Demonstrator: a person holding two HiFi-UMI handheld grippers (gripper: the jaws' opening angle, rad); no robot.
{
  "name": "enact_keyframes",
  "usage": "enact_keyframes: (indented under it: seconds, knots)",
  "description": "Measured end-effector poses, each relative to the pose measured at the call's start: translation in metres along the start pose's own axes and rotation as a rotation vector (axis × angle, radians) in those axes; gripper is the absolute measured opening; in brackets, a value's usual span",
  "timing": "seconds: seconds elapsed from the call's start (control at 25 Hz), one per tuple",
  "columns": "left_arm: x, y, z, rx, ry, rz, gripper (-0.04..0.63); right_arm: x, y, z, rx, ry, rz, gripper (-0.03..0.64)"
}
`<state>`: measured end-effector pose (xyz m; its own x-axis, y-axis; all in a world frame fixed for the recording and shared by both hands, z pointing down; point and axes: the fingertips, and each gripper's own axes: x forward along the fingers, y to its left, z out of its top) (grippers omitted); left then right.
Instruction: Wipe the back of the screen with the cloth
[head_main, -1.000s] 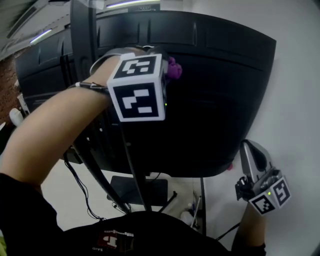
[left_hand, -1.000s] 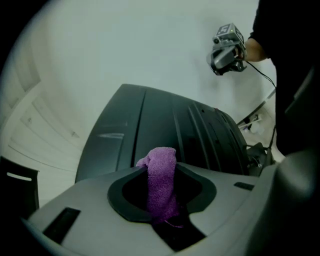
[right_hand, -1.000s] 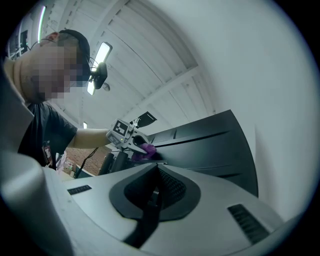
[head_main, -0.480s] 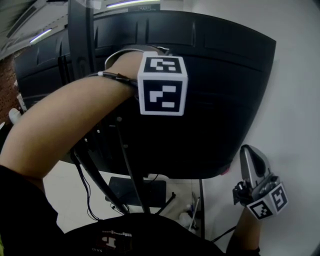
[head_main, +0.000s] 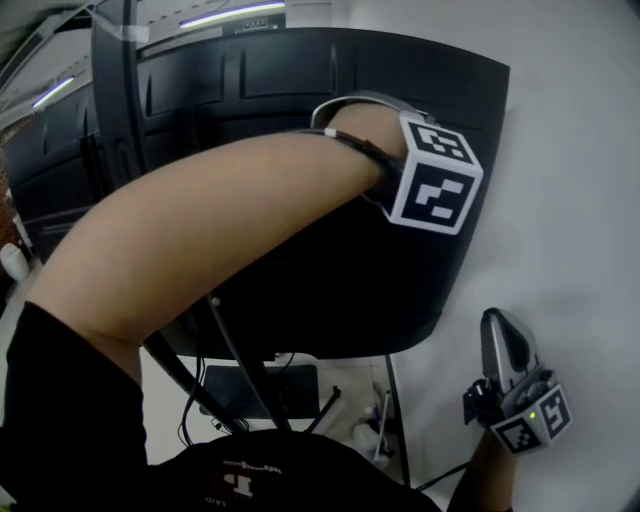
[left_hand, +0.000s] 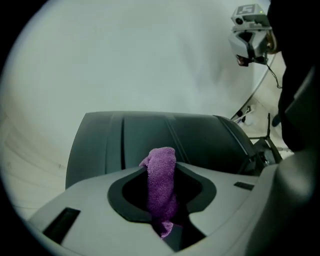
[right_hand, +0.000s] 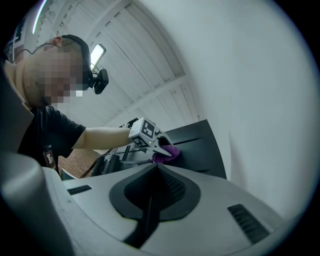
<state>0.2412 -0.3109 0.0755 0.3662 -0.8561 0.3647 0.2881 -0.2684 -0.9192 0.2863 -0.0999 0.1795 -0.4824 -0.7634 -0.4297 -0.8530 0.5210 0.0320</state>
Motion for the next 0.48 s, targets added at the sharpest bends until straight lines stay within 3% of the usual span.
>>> enact_keyframes:
  seconds: [0.16,0.36,0.48]
  knots:
    - [0.022,0.015,0.055,0.044,-0.037,0.027,0.109,-0.019,-0.007,-0.001,-0.002,0.006,-0.047,0.009]
    - [0.042,0.02,0.096,0.054,-0.055,0.032,0.11,-0.039,-0.012,0.001,-0.004,0.007,-0.097,0.009]
    - [0.033,0.01,0.114,0.074,-0.115,0.026,0.11,-0.044,-0.011,0.003,-0.011,0.011,-0.101,0.009]
